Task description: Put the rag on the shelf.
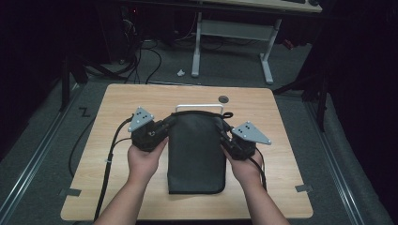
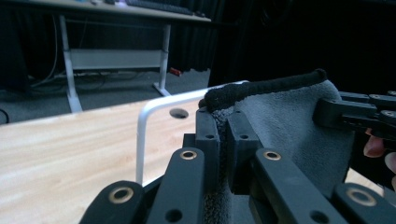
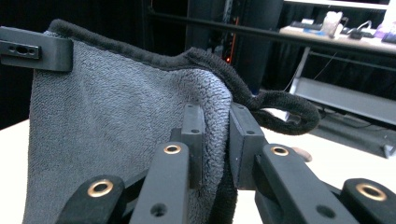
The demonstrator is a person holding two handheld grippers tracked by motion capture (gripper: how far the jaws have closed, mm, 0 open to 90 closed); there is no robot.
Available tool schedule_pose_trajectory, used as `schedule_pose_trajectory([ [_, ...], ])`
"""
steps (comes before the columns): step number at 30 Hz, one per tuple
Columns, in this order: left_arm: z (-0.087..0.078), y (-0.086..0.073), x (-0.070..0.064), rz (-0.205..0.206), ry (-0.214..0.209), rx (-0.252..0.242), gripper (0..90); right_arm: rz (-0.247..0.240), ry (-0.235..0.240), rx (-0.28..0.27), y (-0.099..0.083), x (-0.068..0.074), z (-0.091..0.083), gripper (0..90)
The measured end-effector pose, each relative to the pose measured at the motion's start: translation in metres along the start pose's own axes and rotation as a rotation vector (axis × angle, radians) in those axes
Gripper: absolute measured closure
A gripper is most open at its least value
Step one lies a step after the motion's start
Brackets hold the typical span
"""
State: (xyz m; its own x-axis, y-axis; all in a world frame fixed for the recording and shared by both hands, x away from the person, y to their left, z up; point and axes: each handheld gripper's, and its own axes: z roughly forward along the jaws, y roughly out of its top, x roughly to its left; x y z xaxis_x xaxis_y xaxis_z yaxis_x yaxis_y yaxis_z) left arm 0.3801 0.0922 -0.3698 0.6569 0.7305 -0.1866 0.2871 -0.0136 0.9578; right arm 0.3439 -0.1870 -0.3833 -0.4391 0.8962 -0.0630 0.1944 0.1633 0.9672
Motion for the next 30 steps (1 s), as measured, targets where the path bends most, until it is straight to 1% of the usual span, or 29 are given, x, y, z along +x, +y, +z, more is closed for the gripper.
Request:
schedule_pose_trajectory([
  [2,0.0,0.007,-0.001,0.011,0.001,-0.01,85.4,0.002,-0.004,-0.025,0.01,-0.003,0.0,79.2],
  [4,0.0,0.016,-0.001,0.026,-0.008,-0.032,85.4,0.001,-0.007,-0.031,0.014,-0.003,0.0,79.2],
  [7,-0.001,0.026,-0.001,0.023,-0.01,-0.054,85.3,0.005,-0.01,-0.053,0.024,-0.006,-0.001,79.1],
  [10,0.0,0.036,-0.001,0.043,-0.002,-0.062,85.4,-0.002,-0.016,-0.066,0.033,-0.008,-0.001,79.2],
  [13,0.002,0.044,0.0,0.067,0.005,-0.067,85.4,-0.02,-0.03,-0.075,0.041,-0.01,0.0,79.2],
  [16,0.007,0.051,0.003,0.071,0.009,-0.074,85.3,-0.024,-0.033,-0.083,0.048,-0.012,0.003,79.2],
  [22,0.014,0.056,0.008,0.077,0.015,-0.077,85.3,-0.024,-0.043,-0.084,0.056,-0.018,0.01,79.3],
  [30,0.021,0.062,0.017,0.059,0.022,-0.092,85.3,-0.021,-0.035,-0.091,0.061,-0.022,0.02,79.4],
])
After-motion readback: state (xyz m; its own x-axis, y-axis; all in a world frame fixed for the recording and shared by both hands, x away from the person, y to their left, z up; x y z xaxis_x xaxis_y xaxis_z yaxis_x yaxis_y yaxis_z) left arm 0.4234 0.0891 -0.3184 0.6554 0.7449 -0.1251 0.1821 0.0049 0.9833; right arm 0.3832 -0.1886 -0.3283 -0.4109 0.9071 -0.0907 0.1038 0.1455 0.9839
